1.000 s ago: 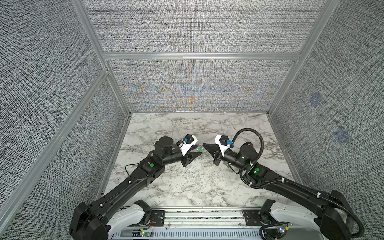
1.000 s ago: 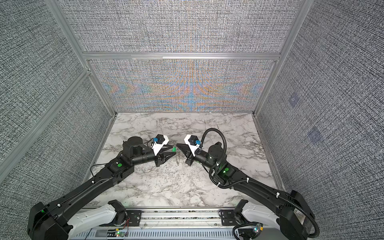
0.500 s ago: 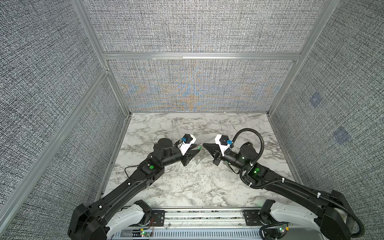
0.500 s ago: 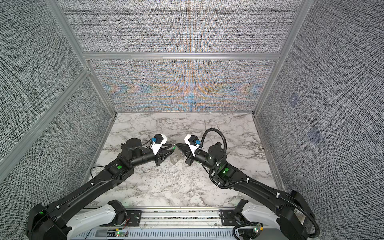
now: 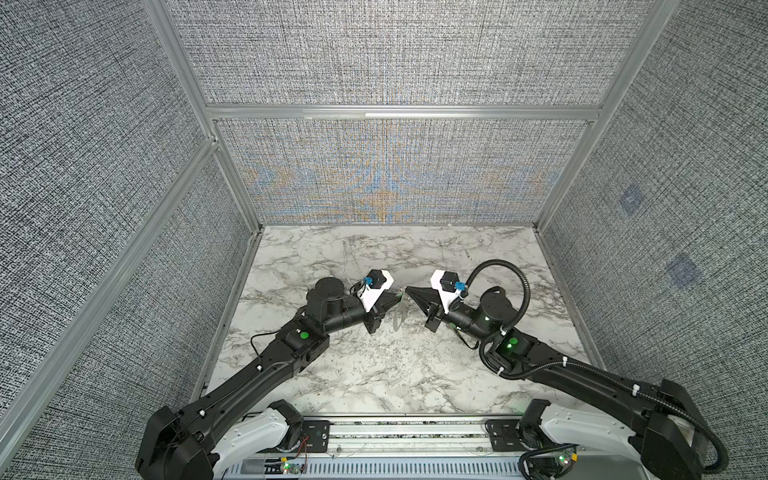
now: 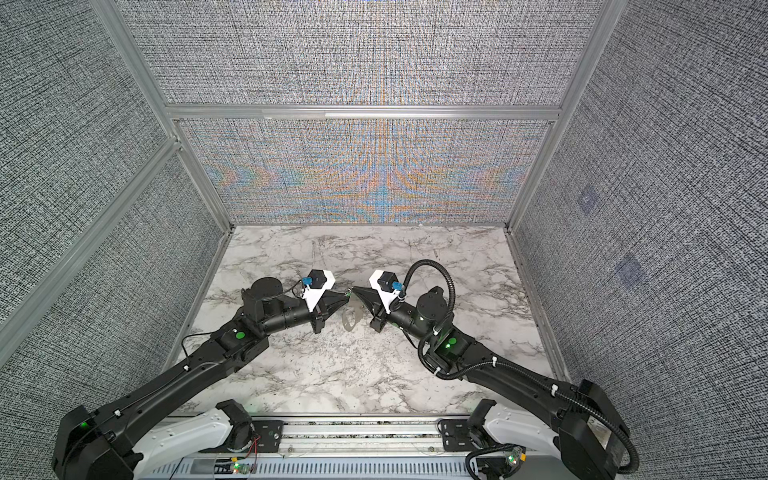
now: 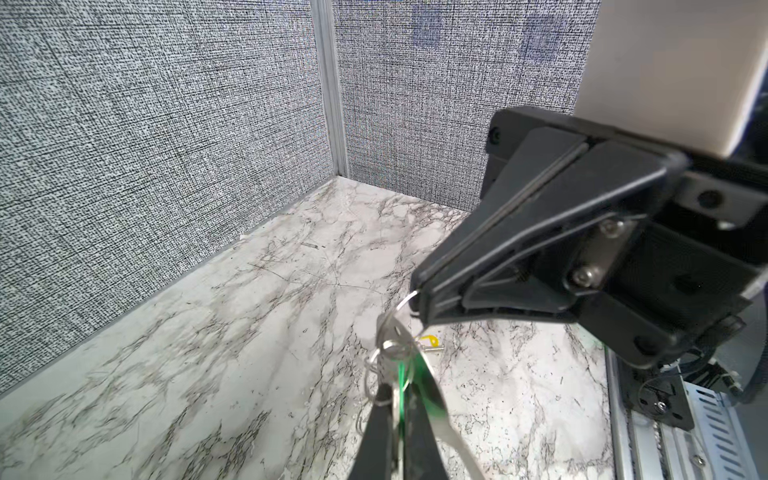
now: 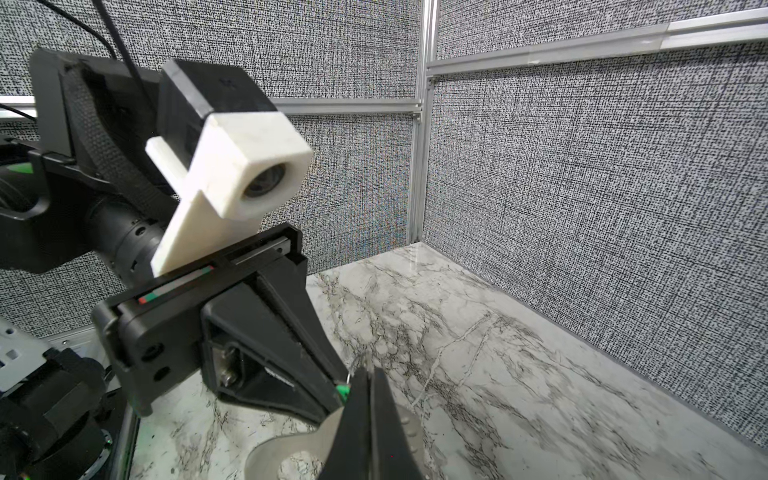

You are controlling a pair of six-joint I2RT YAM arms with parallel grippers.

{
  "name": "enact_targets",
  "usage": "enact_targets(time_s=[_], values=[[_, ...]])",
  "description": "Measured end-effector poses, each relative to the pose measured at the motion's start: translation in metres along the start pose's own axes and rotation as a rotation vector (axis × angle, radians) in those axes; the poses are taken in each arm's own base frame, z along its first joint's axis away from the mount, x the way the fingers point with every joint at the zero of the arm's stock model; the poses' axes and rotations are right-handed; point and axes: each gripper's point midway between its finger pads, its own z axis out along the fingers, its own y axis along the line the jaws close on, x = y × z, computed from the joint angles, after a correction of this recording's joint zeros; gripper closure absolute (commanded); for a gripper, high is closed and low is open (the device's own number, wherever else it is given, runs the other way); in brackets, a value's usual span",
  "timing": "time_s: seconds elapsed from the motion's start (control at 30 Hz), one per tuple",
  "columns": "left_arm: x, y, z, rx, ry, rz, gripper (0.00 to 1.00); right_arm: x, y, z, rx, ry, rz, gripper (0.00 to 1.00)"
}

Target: Remove the keys from the keyring

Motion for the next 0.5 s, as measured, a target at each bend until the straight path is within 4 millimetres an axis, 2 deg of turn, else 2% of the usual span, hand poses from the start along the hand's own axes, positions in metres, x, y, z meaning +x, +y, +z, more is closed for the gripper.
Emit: enact_targets(time_s=[0.5], values=[[-0.001, -0.018, 0.005, 0.111, 0.000, 0.015, 1.00, -0.005, 0.000, -0.003, 0.004, -0.053, 0.019, 1.00]])
